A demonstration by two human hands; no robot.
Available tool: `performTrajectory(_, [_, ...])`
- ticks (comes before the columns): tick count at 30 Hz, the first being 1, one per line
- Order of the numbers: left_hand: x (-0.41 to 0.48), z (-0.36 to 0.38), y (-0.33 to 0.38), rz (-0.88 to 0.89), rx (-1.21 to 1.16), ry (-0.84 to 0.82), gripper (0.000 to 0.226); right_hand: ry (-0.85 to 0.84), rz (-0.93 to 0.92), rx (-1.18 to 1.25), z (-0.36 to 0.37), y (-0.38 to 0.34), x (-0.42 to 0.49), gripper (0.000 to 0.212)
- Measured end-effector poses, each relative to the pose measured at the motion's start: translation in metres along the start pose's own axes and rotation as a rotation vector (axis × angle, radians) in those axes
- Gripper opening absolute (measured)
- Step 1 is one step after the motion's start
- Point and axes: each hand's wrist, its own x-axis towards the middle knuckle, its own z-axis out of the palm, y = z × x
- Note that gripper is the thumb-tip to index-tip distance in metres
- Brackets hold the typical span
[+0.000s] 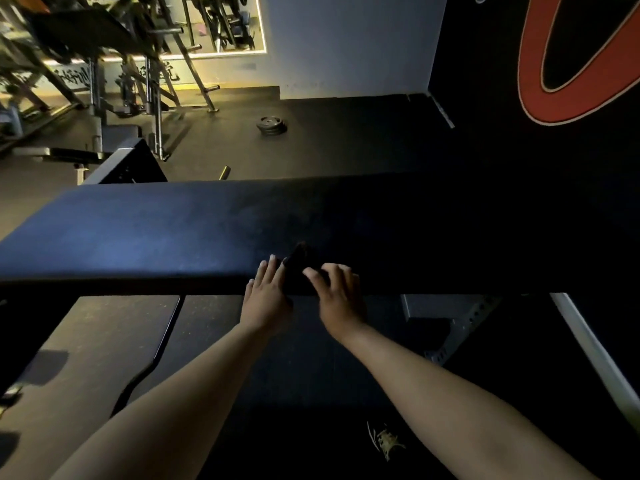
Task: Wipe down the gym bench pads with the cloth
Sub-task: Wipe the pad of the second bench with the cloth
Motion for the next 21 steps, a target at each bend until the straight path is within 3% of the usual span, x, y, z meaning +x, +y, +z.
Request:
performTrajectory(6, [0.0, 0.0, 0.01, -0.052, -0.016, -0.015, 0.091, 0.205, 0.222, -0.063, -0.019, 0.047, -0.034, 0.065])
performTrajectory(9, [0.0, 0.002, 0.015, -0.079, -0.031, -0.011, 0.09, 0.172, 0.236, 0.01, -0.017, 0.022, -0.018, 0.054])
performTrajectory(11, [0.0, 0.001, 0.013, -0.077, -0.018, -0.022, 0.087, 0.057, 0.173, 0.123, -0.013, -0.001, -0.002, 0.039])
performTrajectory(14, [-0.001, 0.001, 0.011, -0.061, -0.009, -0.014, 0.079, -0.122, 0.117, 0.18, -0.012, -0.026, 0.015, 0.04])
performTrajectory(18, [-0.001, -0.002, 0.023, -0.106, 0.019, -0.026, 0.082, -0.069, 0.129, 0.144, -0.023, -0.009, 0.009, 0.042])
performTrajectory(21, [0.004, -0.002, 0.042, -0.133, 0.066, -0.082, 0.077, 0.058, 0.239, 0.074, -0.033, 0.029, -0.012, 0.041])
